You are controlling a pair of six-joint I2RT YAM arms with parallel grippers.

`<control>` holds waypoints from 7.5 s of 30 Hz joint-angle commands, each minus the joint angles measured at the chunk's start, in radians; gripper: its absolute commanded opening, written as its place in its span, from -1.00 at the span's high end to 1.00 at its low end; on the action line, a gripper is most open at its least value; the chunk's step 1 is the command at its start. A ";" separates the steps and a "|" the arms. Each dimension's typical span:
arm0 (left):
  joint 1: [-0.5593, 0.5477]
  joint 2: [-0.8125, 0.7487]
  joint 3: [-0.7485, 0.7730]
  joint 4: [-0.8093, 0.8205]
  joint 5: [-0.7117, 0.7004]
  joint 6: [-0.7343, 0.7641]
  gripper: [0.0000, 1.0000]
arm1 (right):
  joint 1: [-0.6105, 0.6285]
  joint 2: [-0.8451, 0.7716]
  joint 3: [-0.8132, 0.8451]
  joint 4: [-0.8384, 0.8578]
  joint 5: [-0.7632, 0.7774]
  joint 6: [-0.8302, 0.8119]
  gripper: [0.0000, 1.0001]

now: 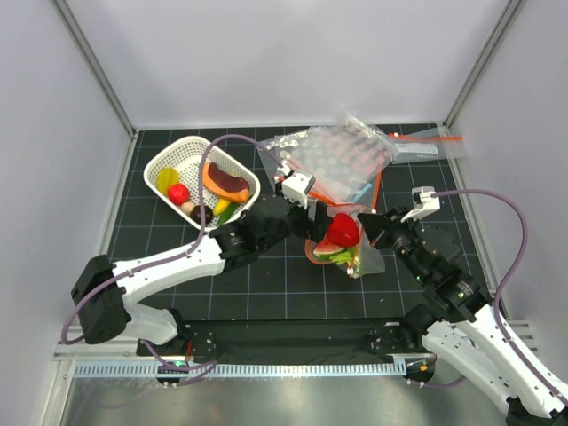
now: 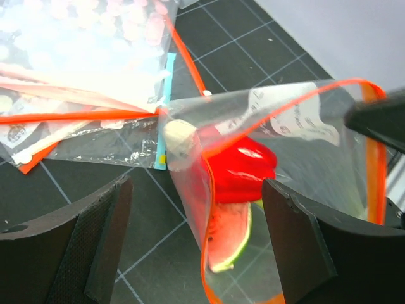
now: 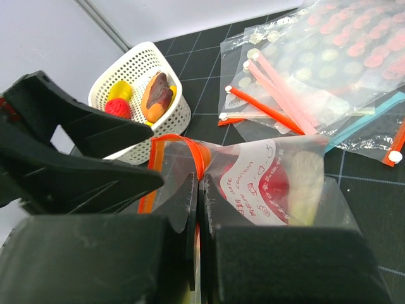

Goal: Place the food in the zip-top bag and seal the zipper
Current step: Adjust the zipper on the food storage bag, then pick up the fake fruit from the bin, then place the fake fruit in the zipper food storage bag.

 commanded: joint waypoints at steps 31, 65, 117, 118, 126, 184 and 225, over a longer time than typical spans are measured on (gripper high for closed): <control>0.203 -0.205 -0.032 -0.153 -0.196 -0.045 -0.70 | 0.005 -0.041 0.004 0.086 0.014 -0.008 0.99; 0.613 0.184 0.091 -0.569 -0.609 -0.674 -0.64 | 0.005 -0.004 -0.019 0.119 -0.010 0.007 0.99; 0.693 0.223 0.046 -0.592 -0.534 -0.717 -0.02 | 0.005 0.015 -0.018 0.118 -0.001 0.007 0.98; 0.678 0.192 0.037 -0.592 -0.548 -0.732 -0.01 | 0.005 0.015 -0.018 0.118 -0.004 0.007 0.99; 0.506 -0.121 -0.104 -0.409 -0.565 -0.708 0.06 | 0.005 0.017 -0.013 0.112 0.001 -0.004 0.98; -0.060 -0.259 -0.393 0.727 0.066 0.305 0.56 | 0.004 0.338 0.205 0.177 -0.415 0.253 0.99; -0.096 -0.192 -0.097 0.033 -0.228 0.158 -0.88 | 0.002 0.163 0.053 0.158 -0.167 0.230 0.99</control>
